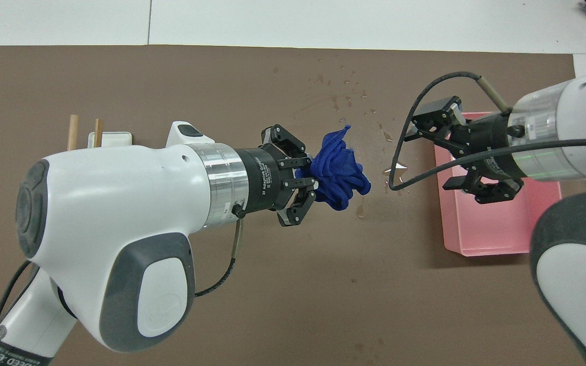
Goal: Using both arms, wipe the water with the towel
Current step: 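Lift the cloth with the left gripper while the right gripper approaches, then grasp the cloth with the right gripper and open the left gripper, then carry the cloth with the right gripper while the left gripper withdraws, then move the cloth with the right gripper toward the pink bin, then lower the cloth into the pink bin and open the right gripper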
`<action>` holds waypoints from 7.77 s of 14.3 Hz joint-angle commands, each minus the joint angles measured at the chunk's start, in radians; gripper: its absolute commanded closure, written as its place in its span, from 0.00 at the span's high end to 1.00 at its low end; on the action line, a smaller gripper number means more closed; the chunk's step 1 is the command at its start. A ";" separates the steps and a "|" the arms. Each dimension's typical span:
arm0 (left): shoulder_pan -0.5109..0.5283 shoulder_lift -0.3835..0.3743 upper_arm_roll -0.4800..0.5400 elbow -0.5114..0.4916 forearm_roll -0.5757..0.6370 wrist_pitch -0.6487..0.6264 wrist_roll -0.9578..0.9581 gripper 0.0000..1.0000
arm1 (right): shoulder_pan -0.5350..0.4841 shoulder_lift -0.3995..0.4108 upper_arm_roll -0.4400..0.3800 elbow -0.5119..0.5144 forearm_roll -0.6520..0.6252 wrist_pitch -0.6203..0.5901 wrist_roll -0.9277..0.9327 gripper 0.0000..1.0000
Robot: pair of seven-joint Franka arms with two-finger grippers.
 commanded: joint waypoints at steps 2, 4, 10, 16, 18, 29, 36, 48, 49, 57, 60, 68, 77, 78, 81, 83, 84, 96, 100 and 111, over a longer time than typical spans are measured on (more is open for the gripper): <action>-0.023 -0.015 0.012 -0.013 -0.041 0.043 -0.027 0.00 | 0.051 0.029 -0.002 -0.007 0.053 0.098 0.254 1.00; -0.025 -0.012 0.011 -0.011 -0.059 0.081 -0.033 0.00 | 0.048 0.043 -0.002 -0.010 0.121 0.081 0.271 1.00; -0.054 -0.012 0.011 -0.010 -0.069 0.123 -0.054 0.00 | 0.051 0.081 -0.002 -0.019 0.164 0.111 0.337 1.00; -0.068 -0.014 0.009 -0.010 -0.072 0.123 -0.056 0.00 | 0.076 0.075 -0.002 -0.065 0.192 0.184 0.316 1.00; -0.068 -0.015 0.009 -0.010 -0.072 0.123 -0.056 0.00 | 0.085 0.064 -0.002 -0.091 0.192 0.191 0.299 0.92; -0.068 -0.015 0.011 -0.011 -0.069 0.125 -0.042 0.00 | 0.087 0.064 -0.002 -0.088 0.192 0.190 0.293 0.00; -0.025 -0.011 0.018 -0.004 0.217 0.094 -0.036 1.00 | 0.076 0.064 -0.012 -0.085 0.173 0.165 0.151 0.00; 0.282 -0.032 0.069 0.053 0.574 -0.462 1.221 1.00 | -0.004 0.329 -0.012 -0.093 -0.065 0.510 -0.380 0.00; 0.282 -0.028 0.098 0.081 0.592 -0.518 1.372 1.00 | -0.007 0.358 -0.012 -0.102 -0.065 0.551 -0.399 0.00; 0.095 0.014 0.437 0.211 0.721 -0.763 1.900 1.00 | -0.088 0.493 -0.013 -0.208 -0.066 0.656 -0.448 0.00; 0.133 0.009 0.419 0.202 0.709 -0.748 1.949 1.00 | -0.087 0.527 -0.013 -0.214 -0.068 0.676 -0.447 0.00; 0.172 0.017 0.397 0.266 0.669 -0.851 1.946 1.00 | -0.067 0.408 -0.012 -0.422 -0.068 0.594 -0.436 0.00; 0.181 -0.011 0.388 0.222 0.680 -0.823 1.937 1.00 | -0.079 0.081 -0.012 -0.750 -0.068 0.361 -0.447 0.00; 0.182 -0.011 0.388 0.222 0.680 -0.825 1.935 1.00 | -0.079 0.055 -0.012 -0.751 -0.068 0.304 -0.445 0.00; 0.182 -0.011 0.388 0.222 0.680 -0.825 1.935 1.00 | -0.086 -0.020 -0.013 -0.749 -0.068 0.176 -0.424 0.00; 0.182 -0.011 0.388 0.222 0.680 -0.825 1.935 1.00 | -0.099 -0.071 -0.012 -0.738 -0.068 0.097 -0.419 0.00; 0.182 -0.011 0.388 0.222 0.680 -0.825 1.935 1.00 | -0.102 -0.106 -0.013 -0.720 -0.068 0.072 -0.424 0.00; 0.182 -0.011 0.388 0.222 0.680 -0.825 1.935 1.00 | -0.258 -0.100 -0.019 -0.287 -0.269 -0.153 -0.685 0.00; 0.182 -0.011 0.388 0.222 0.680 -0.825 1.935 1.00 | -0.339 -0.098 -0.019 -0.352 -0.288 -0.062 -0.836 0.00; 0.182 -0.011 0.388 0.222 0.680 -0.825 1.935 1.00 | -0.378 -0.089 -0.019 -0.510 -0.287 0.039 -0.767 0.35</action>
